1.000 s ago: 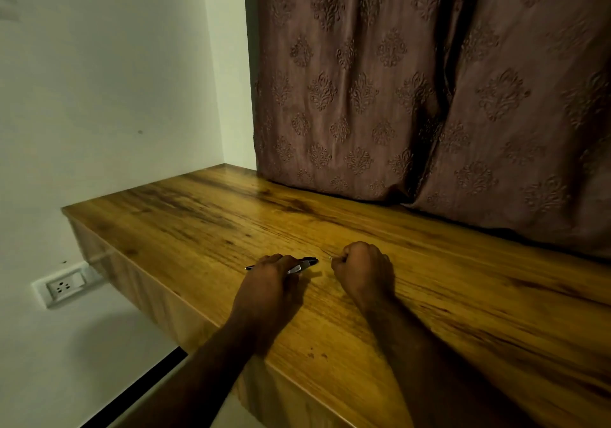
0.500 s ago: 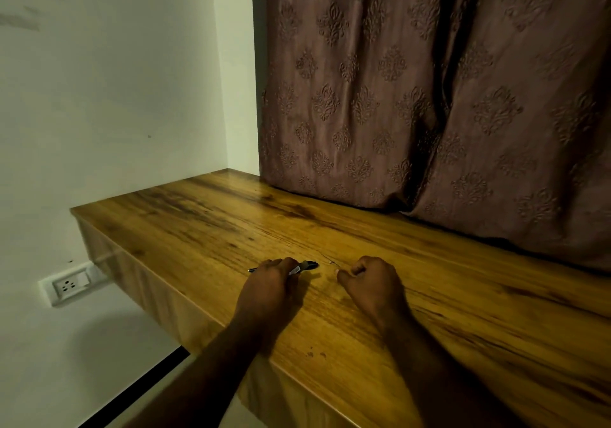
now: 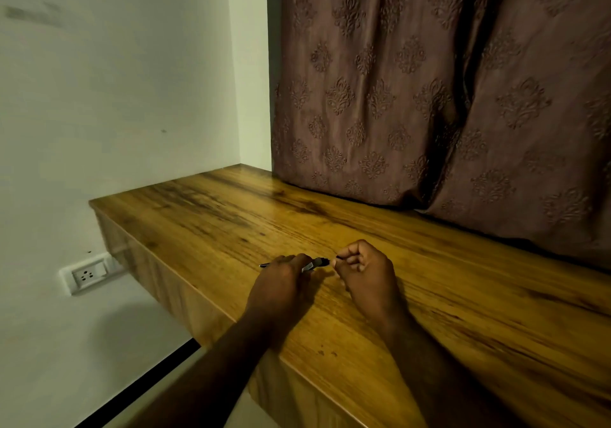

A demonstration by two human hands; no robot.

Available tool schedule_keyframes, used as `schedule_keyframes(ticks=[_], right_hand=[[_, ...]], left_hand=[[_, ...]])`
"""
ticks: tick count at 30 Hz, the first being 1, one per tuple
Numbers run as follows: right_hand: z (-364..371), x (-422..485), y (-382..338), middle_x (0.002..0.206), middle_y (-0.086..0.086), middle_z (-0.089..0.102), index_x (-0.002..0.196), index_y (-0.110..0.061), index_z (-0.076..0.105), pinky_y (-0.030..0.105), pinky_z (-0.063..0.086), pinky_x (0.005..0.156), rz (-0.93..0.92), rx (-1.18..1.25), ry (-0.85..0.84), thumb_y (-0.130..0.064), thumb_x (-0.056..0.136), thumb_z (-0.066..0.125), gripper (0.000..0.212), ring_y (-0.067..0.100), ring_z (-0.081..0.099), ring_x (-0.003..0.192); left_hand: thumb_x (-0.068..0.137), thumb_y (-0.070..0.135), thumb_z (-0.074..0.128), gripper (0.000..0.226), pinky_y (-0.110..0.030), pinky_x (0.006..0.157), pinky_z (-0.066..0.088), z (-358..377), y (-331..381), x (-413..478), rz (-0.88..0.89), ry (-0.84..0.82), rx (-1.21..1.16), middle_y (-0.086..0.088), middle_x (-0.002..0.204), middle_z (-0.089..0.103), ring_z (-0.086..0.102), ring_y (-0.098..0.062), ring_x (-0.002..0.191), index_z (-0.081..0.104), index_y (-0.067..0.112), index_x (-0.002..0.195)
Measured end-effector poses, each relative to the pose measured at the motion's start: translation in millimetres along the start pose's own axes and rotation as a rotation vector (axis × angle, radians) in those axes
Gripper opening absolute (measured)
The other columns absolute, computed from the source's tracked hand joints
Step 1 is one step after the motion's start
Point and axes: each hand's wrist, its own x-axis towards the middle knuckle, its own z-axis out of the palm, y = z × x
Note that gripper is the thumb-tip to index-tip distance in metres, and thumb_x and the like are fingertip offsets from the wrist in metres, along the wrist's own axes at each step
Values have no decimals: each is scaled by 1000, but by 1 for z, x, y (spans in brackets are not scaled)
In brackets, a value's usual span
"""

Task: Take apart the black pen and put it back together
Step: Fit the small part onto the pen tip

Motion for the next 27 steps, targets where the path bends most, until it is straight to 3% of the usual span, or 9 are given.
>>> schedule_keyframes(ticks=[4, 9, 15, 27], right_hand=[[4, 1, 1, 76, 5, 72, 94, -19, 68, 23, 55, 58, 69, 205, -76, -4, 90, 64, 16, 10, 68, 63], [4, 3, 3, 85, 10, 74, 95, -13, 65, 29, 59, 66, 134, 324, -109, -3, 95, 56, 13, 22, 72, 73], [5, 2, 1, 81, 13, 74, 94, -9, 65, 26, 58, 65, 131, 313, -174, -2, 93, 57, 10, 20, 71, 72], [4, 4, 5, 74, 14, 71, 92, -7, 70, 26, 58, 59, 137, 244, -223, 2, 90, 62, 12, 20, 67, 62]], left_hand=[[94, 51, 47, 34, -31, 57, 38, -1, 0, 0, 18, 8, -21, -2, 78, 64, 57, -19, 70, 62, 21, 97], [93, 49, 47, 35, -35, 62, 46, -5, 2, -2, 28, -7, -22, -2, 83, 66, 58, -20, 76, 64, 20, 104], [92, 38, 54, 28, -39, 72, 49, -7, 6, -1, 25, -32, -10, -3, 94, 69, 61, -21, 87, 65, 20, 111], [90, 35, 56, 34, -37, 68, 48, -8, 5, -1, 77, -16, 23, -4, 90, 68, 60, -21, 82, 63, 27, 122]])
